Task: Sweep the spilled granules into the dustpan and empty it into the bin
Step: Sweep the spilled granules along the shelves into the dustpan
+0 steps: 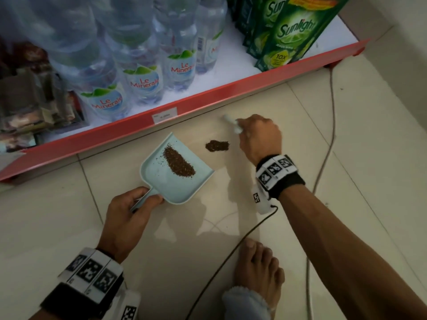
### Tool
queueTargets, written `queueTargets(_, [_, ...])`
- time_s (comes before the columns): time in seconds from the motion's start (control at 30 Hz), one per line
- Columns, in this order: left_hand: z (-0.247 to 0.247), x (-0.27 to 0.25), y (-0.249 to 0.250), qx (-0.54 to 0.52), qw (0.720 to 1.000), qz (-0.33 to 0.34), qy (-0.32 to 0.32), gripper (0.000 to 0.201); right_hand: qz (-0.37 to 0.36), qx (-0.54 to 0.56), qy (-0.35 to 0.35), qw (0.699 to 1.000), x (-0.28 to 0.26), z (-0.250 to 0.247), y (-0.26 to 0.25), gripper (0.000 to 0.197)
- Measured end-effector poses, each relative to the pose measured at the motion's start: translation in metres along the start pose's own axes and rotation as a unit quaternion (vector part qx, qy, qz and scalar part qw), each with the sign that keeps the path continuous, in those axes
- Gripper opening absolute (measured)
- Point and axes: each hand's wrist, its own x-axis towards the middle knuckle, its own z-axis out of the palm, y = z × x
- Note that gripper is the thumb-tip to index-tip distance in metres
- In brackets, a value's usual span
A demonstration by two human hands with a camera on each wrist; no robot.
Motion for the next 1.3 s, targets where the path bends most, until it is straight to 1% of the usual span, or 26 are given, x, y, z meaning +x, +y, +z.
queueTargets(0.07, [0.004,0.003,0.002,-0.001,1.000,0.005,-0.007,0.016,-0.088,-0.004,-0.059,0.994,-0.006,0.005,-0.008,0.029])
queueTargets(0.1, [0.006,0.004,0.003,0.000,1.000,0.007,-0.011,0.015,-0.118,0.002,-0.077,0.990,-0.011,0.006,-0.010,0.029])
queueTargets(0.13, [0.008,0.005,0.003,0.003,1.000,0.009,-0.015,0.015,-0.133,0.012,-0.082,0.988,-0.014,0.006,-0.009,0.029])
queueTargets(0.2, [0.012,0.007,0.003,0.013,1.000,0.010,-0.022,0.014,-0.124,0.040,-0.057,0.990,-0.016,0.000,-0.001,0.026])
queueTargets(0.27, [0.020,0.011,0.005,0.028,0.999,0.010,-0.040,0.015,-0.080,0.079,-0.009,0.994,-0.011,-0.008,0.014,0.021])
queueTargets(0.33, [0.031,0.019,0.012,0.042,0.997,0.021,-0.068,0.016,-0.012,0.123,0.026,0.992,0.001,-0.017,0.035,0.020])
queueTargets(0.37, [0.038,0.025,0.017,0.047,0.995,0.028,-0.078,0.018,0.023,0.130,0.033,0.991,0.008,-0.022,0.047,0.021])
queueTargets(0.43, [0.054,0.040,0.030,0.054,0.994,0.035,-0.089,0.028,0.079,0.128,0.043,0.988,0.025,-0.030,0.073,0.025])
queueTargets(0.5, [0.072,0.058,0.044,0.051,0.993,0.035,-0.100,0.040,0.123,0.126,0.035,0.984,0.046,-0.036,0.100,0.027])
queueTargets(0.57, [0.089,0.076,0.057,0.048,0.992,0.035,-0.109,0.041,0.163,0.100,0.006,0.982,0.070,-0.040,0.125,0.033])
queueTargets(0.6, [0.097,0.084,0.062,0.049,0.992,0.033,-0.111,0.041,0.189,0.078,0.004,0.979,0.082,-0.041,0.136,0.038])
queueTargets(0.67, [0.109,0.097,0.068,0.056,0.991,0.033,-0.116,0.042,0.245,0.035,0.044,0.968,0.107,-0.043,0.158,0.043])
queueTargets(0.7, [0.113,0.102,0.070,0.062,0.990,0.034,-0.119,0.045,0.266,0.013,0.067,0.961,0.117,-0.043,0.168,0.043])
queueTargets(0.77, [0.118,0.111,0.070,0.081,0.989,0.036,-0.119,0.049,0.285,-0.022,0.079,0.955,0.131,-0.042,0.181,0.038])
queueTargets(0.83, [0.121,0.117,0.067,0.093,0.988,0.033,-0.115,0.054,0.265,-0.040,0.057,0.962,0.136,-0.037,0.187,0.034])
queueTargets(0.87, [0.122,0.119,0.065,0.092,0.989,0.030,-0.113,0.059,0.239,-0.046,0.045,0.969,0.134,-0.035,0.187,0.030])
queueTargets(0.93, [0.123,0.120,0.064,0.087,0.990,0.027,-0.111,0.065,0.162,-0.051,0.026,0.985,0.125,-0.031,0.177,0.027])
queueTargets(1.0, [0.124,0.119,0.062,0.086,0.990,0.025,-0.107,0.066,0.068,-0.038,0.002,0.997,0.108,-0.029,0.159,0.026])
queueTargets(1.07, [0.124,0.120,0.061,0.083,0.991,0.018,-0.101,0.062,-0.025,0.002,-0.028,0.999,0.087,-0.028,0.141,0.027])
queueTargets(1.1, [0.124,0.121,0.061,0.080,0.992,0.014,-0.098,0.058,-0.057,0.021,-0.033,0.998,0.078,-0.030,0.136,0.027])
queueTargets(1.13, [0.124,0.122,0.061,0.077,0.993,0.010,-0.094,0.052,-0.067,0.039,-0.026,0.997,0.072,-0.033,0.135,0.026])
queueTargets(1.17, [0.123,0.123,0.062,0.073,0.993,0.005,-0.090,0.046,-0.057,0.051,-0.009,0.997,0.072,-0.036,0.138,0.026])
queueTargets(1.23, [0.120,0.124,0.062,0.063,0.995,-0.002,-0.081,0.038,0.000,0.032,0.041,0.999,0.083,-0.039,0.156,0.026])
queueTargets(1.3, [0.116,0.123,0.062,0.058,0.995,-0.001,-0.079,0.035,0.084,-0.035,0.060,0.994,0.104,-0.040,0.179,0.026])
